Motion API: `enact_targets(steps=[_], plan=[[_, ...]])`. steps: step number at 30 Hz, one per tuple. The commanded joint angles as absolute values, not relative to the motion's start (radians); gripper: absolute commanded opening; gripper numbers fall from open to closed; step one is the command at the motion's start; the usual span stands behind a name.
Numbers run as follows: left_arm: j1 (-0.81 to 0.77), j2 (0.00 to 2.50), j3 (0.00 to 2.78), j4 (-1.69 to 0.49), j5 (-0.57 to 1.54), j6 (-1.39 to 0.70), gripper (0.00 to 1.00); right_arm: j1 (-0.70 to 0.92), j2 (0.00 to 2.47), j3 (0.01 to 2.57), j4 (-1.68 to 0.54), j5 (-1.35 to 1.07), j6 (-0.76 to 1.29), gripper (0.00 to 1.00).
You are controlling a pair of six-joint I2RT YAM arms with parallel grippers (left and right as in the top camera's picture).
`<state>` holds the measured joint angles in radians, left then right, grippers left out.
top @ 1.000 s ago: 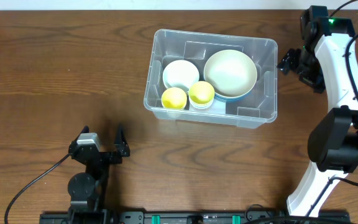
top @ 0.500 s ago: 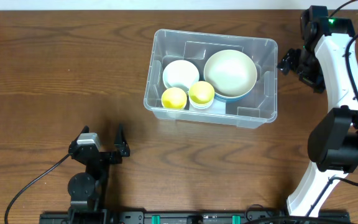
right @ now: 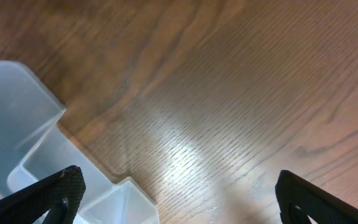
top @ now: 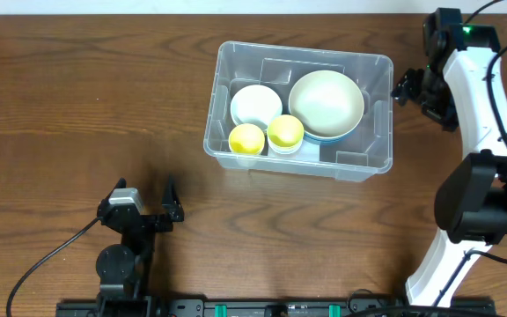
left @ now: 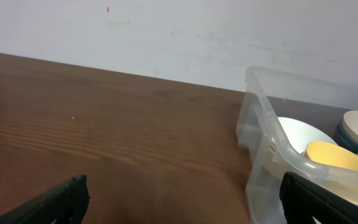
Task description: Pack container
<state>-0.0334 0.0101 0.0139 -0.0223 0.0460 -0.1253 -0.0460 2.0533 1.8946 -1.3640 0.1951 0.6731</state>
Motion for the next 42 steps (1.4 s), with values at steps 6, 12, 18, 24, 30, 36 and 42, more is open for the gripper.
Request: enact_targets(steps=[6,12,18,24,30,36,42], plan=[[-0.027,0.004,0.004,-0.07,0.029,-0.105,0.98,0.126,1.933,1.89,-1.364,0.202,0.687,0.99],[-0.027,0.004,0.004,-0.07,0.029,-0.105,0.98,0.243,1.901,1.888,-1.364,0.202,0.687,0.99],[-0.027,0.004,0.004,-0.07,0.029,-0.105,0.98,0.312,1.896,1.887,-1.377,0.21,0.635,0.99],[-0.027,0.004,0.004,-0.07,0.029,-0.105,0.98,0.308,1.838,1.85,-1.343,0.225,0.631,0.99],[-0.027,0.004,0.004,-0.07,0.029,-0.105,0.98,0.28,1.633,1.548,-1.01,0.245,0.611,0.99],[-0.027,0.004,0.004,-0.07,0.029,-0.105,0.98,0.278,1.389,1.159,-0.609,0.228,0.522,0.99],[-0.027,0.004,0.004,-0.07,0.029,-0.105,0.98,0.278,1.144,0.816,-0.277,0.228,0.409,0.99]])
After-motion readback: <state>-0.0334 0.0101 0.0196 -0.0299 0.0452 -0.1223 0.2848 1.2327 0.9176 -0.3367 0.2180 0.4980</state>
